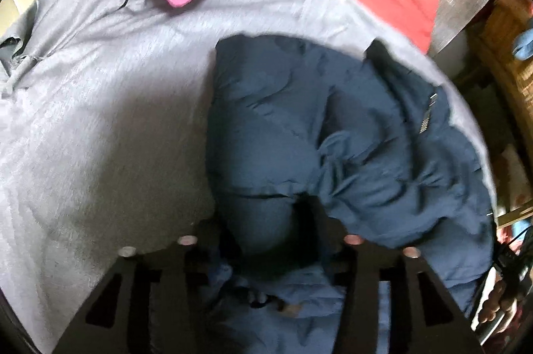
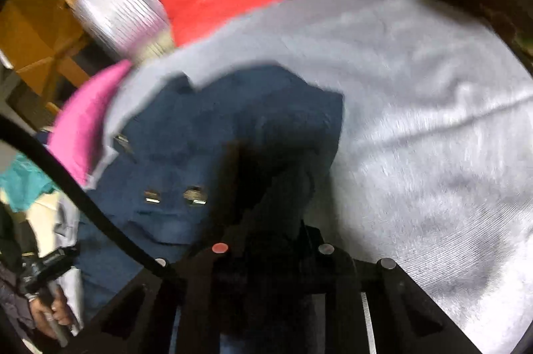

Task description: Fold large clothes

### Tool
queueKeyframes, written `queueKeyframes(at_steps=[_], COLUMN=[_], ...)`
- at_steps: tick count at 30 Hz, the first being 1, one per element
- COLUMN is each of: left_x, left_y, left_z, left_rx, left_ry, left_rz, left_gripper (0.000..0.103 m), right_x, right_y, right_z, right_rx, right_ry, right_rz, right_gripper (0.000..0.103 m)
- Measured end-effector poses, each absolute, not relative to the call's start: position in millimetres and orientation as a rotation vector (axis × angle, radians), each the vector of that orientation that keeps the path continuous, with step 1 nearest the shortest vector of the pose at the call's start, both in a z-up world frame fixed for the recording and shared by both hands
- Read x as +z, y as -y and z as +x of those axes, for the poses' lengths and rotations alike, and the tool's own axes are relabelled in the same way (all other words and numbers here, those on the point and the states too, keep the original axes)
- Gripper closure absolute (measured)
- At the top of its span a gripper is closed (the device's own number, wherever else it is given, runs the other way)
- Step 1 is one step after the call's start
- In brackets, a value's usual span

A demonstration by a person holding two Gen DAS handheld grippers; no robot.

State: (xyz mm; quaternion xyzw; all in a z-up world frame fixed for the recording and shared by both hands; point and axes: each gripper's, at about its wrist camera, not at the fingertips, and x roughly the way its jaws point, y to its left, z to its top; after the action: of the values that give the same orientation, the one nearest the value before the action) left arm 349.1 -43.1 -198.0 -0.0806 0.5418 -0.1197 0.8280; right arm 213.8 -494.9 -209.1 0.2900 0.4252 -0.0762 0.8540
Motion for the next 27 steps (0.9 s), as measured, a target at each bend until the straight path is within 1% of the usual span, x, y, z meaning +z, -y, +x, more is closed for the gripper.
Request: queueKeyframes(at_steps=[2,3,5,6,7,8,9,10,12,16,20,27], left_x=[-197.3,-196.2,-196.0,-195.7,-195.1,-193.9,-192.6,-192.0,-187.7,-177.0,-170.8,-171.1], left_y=[43.2,42.5,40.2,38.6,37.1,35.2,33.1,31.0,25.9,14.0,2.9,-16.2], left_z=[350.1,350.1,349.9,349.8,349.1,347.9,346.2,343.1,335.7,314.4,290.7,250.9], left_rx=[-0.246,-0.248,-0.248,-0.248,-0.248,-0.248,-0.245,-0.237,-0.215,-0.211,-0.188,-0.173], left_ry=[-1.156,-1.158,-1.163,-1.166,-1.167,-1.168,-1.168,-1.166,-1.159,-1.124,-1.080,-1.037], left_rz=[-0.172,-0.176,-0.186,-0.192,-0.198,-0.203,-0.207,-0.208,-0.201,-0.191,-0.141,-0.074], left_gripper=[0.047,0.047,0.045,0.044,0.043,0.042,0.039,0.035,0.032,0.031,0.031,0.031], right_x=[-212.1,-210.2,-209.0,-209.8,-210.7,-211.6,-211.6,-212.4,-211.5,-199.3,-189.6,-182.4], right_y=[497.7,497.9,497.0,496.3,495.5,497.8,500.5,505.8,511.9,514.0,514.4,505.2], right_z=[216.1,215.9,214.4,214.6,215.2,214.0,211.2,208.1,201.8,185.6,168.8,136.3], right_rx=[-0.157,-0.158,-0.168,-0.175,-0.187,-0.212,-0.222,-0.224,-0.222,-0.225,-0.214,-0.189], right_ry=[-0.901,-0.902,-0.900,-0.904,-0.912,-0.924,-0.928,-0.935,-0.935,-0.901,-0.874,-0.861], right_rz=[0.637,0.637,0.636,0.630,0.623,0.628,0.642,0.685,0.734,0.753,0.772,0.774], right_gripper=[0.079,0.077,0.076,0.067,0.061,0.051,0.047,0.046,0.045,0.045,0.040,0.040])
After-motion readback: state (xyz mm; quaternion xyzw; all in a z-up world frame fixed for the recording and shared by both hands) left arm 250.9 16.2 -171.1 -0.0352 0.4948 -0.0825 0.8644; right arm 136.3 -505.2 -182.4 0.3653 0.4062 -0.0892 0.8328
